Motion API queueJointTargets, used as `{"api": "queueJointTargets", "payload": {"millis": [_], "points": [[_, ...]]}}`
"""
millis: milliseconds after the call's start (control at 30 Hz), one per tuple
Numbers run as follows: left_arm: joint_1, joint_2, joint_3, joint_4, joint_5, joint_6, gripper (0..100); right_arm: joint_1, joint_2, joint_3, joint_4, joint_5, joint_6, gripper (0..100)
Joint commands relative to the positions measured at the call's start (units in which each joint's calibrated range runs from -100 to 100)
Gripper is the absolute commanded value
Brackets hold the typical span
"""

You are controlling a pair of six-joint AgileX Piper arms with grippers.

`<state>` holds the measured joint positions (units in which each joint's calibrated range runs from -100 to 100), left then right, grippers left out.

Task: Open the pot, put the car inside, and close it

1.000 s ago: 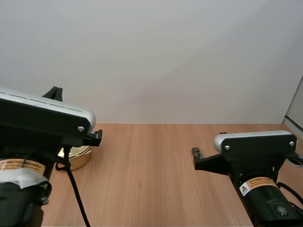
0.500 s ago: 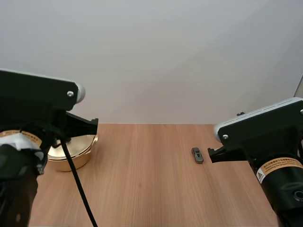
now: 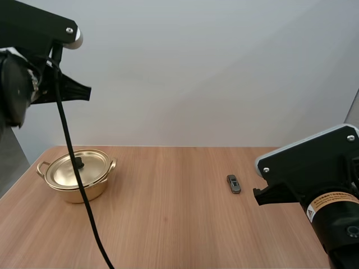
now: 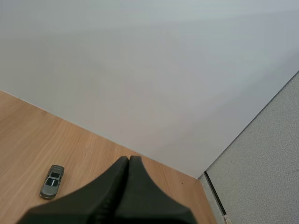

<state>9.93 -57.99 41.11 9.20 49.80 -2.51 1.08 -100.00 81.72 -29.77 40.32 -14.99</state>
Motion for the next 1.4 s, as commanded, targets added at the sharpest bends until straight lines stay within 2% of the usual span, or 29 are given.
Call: {"api": "queueJointTargets", "payload": {"millis": [0,67,133,200,300,367,1367], "points": [[0.03,23.77,-2.09,0.08,2.37,-0.06,0,0.02,0.00,-0.04,-0.03,0.20,0.01,0],[0.03,25.65,-2.89,0.08,4.69,0.13,4,0.02,0.00,-0.04,-0.03,0.37,0.01,0],[0.03,27.54,-3.36,0.08,6.06,0.59,17,0.02,0.00,-0.04,-0.03,0.57,0.01,0],[0.03,29.15,-3.36,0.08,6.69,0.81,37,0.02,0.00,-0.04,-0.03,0.57,0.01,0],[0.03,31.16,-3.36,0.08,8.16,0.81,74,0.02,0.00,-0.04,-0.03,0.93,0.01,0],[0.03,32.16,-3.36,0.08,9.16,0.81,88,0.02,0.00,-0.04,-0.03,0.93,0.01,0],[0.03,48.60,-3.51,3.09,7.17,1.89,89,0.02,0.00,-0.04,-0.03,1.30,0.01,0]]}}
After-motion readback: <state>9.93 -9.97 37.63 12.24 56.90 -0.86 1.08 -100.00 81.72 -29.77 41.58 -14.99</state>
